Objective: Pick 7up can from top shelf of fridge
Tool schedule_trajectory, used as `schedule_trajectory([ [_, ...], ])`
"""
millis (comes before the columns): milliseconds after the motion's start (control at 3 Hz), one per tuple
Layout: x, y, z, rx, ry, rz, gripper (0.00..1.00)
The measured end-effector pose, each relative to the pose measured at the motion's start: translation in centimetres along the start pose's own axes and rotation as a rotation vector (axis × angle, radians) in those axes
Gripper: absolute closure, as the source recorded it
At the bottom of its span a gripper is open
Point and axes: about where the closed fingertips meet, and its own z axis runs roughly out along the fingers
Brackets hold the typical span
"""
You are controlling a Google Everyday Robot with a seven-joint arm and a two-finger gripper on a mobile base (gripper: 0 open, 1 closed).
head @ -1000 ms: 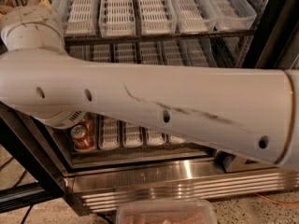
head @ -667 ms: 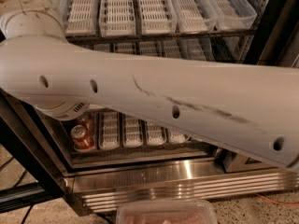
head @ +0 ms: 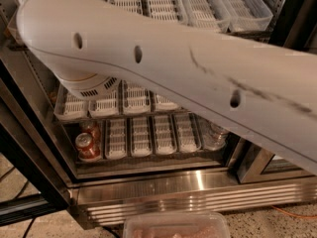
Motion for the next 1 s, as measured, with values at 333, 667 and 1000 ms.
schedule_trajectory([
  [333,0.5,-4.6,-0.9,-0.012,0.073,0.031,1.0],
  [667,2.9,-10.3,-2.3,-0.035,0.166,0.025,1.0],
  [1000,2.9,-10.3,-2.3,-0.036,0.166,0.025,1.0],
])
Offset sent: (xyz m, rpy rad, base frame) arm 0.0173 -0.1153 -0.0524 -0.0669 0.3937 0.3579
